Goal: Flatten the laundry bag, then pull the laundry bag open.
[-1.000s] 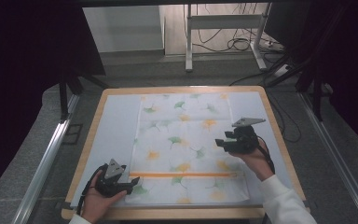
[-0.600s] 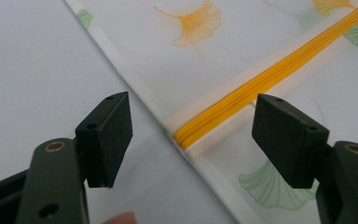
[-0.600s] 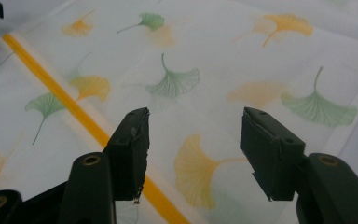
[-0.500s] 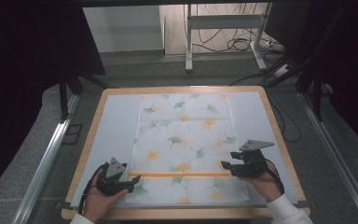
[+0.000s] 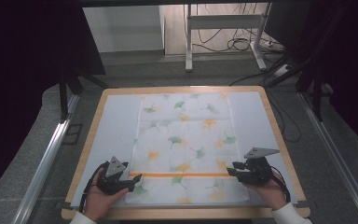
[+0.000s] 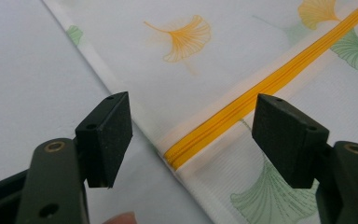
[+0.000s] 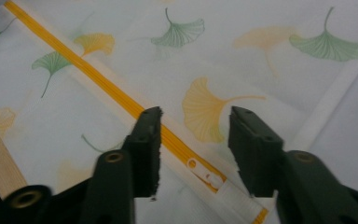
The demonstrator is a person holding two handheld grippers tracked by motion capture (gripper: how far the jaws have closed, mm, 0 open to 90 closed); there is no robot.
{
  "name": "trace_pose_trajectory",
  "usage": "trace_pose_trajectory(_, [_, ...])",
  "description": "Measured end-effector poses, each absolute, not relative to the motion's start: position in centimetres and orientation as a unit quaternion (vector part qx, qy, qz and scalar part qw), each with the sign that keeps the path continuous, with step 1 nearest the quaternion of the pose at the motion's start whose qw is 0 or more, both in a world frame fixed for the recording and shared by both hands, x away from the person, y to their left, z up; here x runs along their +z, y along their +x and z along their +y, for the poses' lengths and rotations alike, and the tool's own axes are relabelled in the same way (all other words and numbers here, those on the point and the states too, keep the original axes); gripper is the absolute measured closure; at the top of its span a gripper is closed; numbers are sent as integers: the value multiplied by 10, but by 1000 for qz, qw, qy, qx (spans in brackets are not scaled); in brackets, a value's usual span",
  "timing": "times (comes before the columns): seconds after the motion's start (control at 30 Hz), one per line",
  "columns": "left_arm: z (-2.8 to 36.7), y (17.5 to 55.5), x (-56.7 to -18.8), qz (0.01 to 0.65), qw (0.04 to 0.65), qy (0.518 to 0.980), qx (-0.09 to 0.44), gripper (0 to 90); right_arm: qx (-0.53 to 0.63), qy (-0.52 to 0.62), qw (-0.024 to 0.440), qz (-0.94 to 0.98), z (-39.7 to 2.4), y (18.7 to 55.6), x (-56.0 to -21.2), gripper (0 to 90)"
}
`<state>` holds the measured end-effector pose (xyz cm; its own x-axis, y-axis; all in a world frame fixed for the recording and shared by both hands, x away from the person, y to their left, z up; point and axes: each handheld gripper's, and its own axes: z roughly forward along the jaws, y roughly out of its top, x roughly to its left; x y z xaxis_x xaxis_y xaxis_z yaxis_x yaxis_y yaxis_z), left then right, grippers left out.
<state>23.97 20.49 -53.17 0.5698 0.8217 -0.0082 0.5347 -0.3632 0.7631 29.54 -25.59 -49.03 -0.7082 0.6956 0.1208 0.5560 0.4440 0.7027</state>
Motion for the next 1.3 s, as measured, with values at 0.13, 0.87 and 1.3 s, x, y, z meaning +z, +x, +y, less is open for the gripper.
trace_pose_trajectory(0.13, [203, 238, -532, 421, 377, 804, 187, 281, 378, 368, 90, 845, -260, 292, -488, 764])
trace_pose_trajectory(0.87, [109, 258, -508, 337, 396, 839, 160, 247, 347, 384, 89, 851, -281, 295, -495, 889])
trace_pose_trajectory(1.3, [48, 279, -499, 339, 394, 850, 92, 281, 329, 384, 81, 859, -279, 289, -501, 889])
